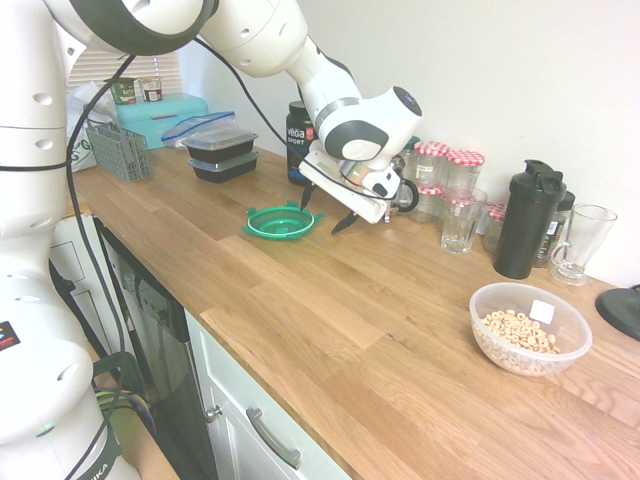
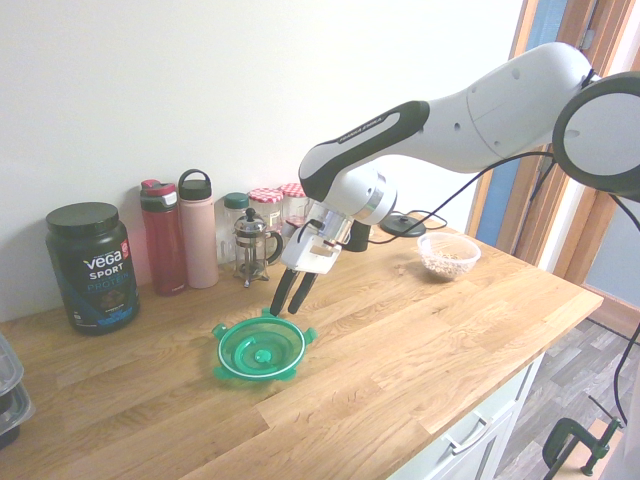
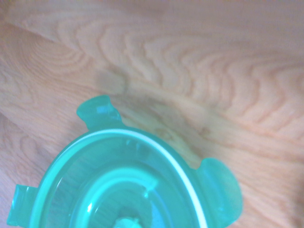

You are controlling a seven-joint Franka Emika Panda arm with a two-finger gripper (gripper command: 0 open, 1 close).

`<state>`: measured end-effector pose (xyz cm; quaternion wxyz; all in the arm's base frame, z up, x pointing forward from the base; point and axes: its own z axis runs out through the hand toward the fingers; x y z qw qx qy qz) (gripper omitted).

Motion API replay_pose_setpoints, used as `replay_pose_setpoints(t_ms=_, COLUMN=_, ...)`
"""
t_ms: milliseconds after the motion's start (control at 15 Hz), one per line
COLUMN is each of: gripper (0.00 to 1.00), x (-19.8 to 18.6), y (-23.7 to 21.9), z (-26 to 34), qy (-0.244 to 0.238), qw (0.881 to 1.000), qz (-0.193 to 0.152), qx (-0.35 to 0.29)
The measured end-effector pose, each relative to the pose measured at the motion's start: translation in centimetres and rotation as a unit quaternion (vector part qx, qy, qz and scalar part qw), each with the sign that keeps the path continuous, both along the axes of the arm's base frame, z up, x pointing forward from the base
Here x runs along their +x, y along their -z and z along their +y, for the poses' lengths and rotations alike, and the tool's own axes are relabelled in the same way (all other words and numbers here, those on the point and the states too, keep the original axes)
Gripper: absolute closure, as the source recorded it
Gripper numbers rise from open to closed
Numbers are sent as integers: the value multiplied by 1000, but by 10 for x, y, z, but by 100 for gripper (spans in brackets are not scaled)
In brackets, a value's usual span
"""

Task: Cover the lid of food container

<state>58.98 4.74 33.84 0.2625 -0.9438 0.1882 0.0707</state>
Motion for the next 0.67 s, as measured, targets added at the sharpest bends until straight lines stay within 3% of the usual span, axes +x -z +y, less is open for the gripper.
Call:
replay_pose_setpoints(t_ms=467, gripper=0, x=0, y=12, z=5, qy=15, qw=998, qz=43, qx=42)
replay_pose_setpoints(t_ms=667, gripper=0, x=-7, y=15, z=13, qy=12, qw=995, qz=81, qx=56)
